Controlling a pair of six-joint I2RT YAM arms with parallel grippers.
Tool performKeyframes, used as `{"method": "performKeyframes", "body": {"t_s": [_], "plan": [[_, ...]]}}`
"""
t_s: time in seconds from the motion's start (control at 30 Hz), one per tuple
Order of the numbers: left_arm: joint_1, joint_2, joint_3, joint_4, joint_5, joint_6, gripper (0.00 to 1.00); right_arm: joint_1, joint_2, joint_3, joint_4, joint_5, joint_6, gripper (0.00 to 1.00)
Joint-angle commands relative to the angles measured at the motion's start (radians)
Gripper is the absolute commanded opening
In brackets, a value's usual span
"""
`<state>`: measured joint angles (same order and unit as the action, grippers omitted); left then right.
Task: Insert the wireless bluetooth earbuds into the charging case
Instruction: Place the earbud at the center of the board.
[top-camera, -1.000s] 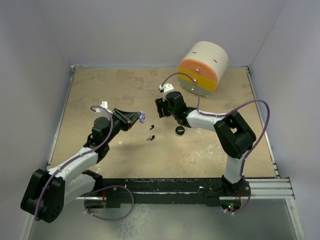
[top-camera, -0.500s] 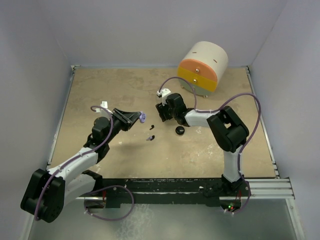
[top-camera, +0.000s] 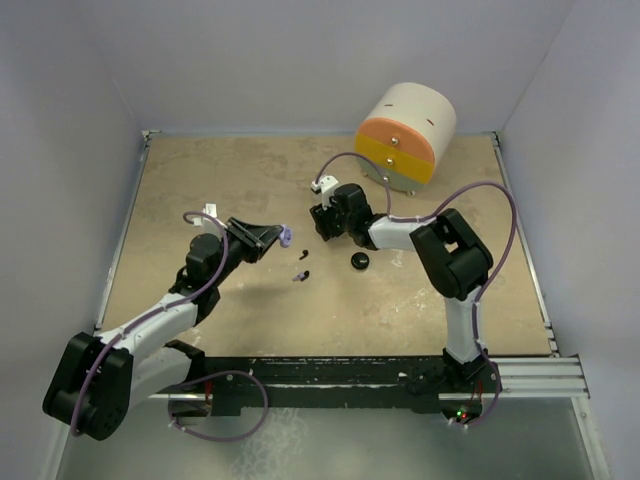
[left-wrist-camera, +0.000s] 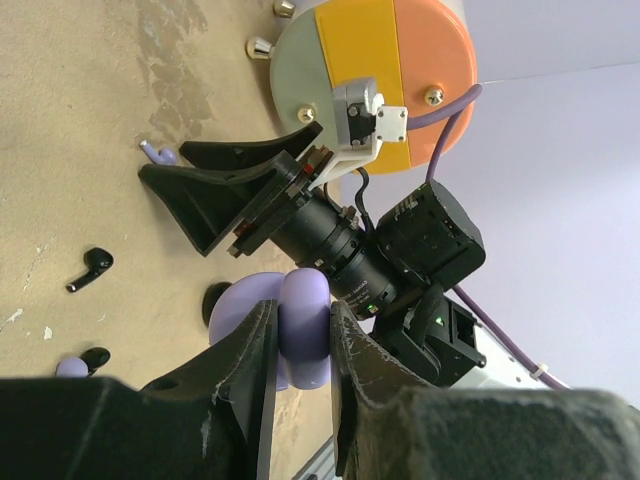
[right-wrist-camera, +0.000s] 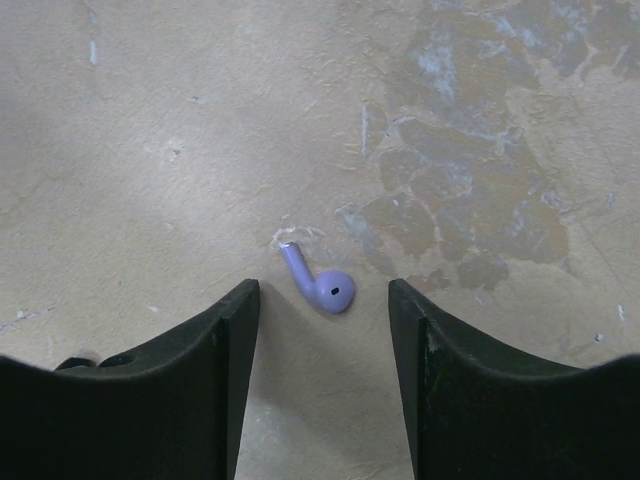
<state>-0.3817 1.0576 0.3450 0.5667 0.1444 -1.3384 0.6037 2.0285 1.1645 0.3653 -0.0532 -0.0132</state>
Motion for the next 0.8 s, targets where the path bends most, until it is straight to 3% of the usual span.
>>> {"method": "performKeyframes", "body": {"t_s": [0.0, 0.77], "plan": [[0.005, 0.001, -0.006, 0.067, -0.003, 0.025, 0.0, 0.001, 0.009, 0.024, 0.001, -0.048, -0.013, 0.56], [0.006, -0.004, -0.007, 0.063, -0.008, 0.025, 0.0, 0.038, -0.076, -0.046, 0.01, -0.128, 0.036, 0.47]]}}
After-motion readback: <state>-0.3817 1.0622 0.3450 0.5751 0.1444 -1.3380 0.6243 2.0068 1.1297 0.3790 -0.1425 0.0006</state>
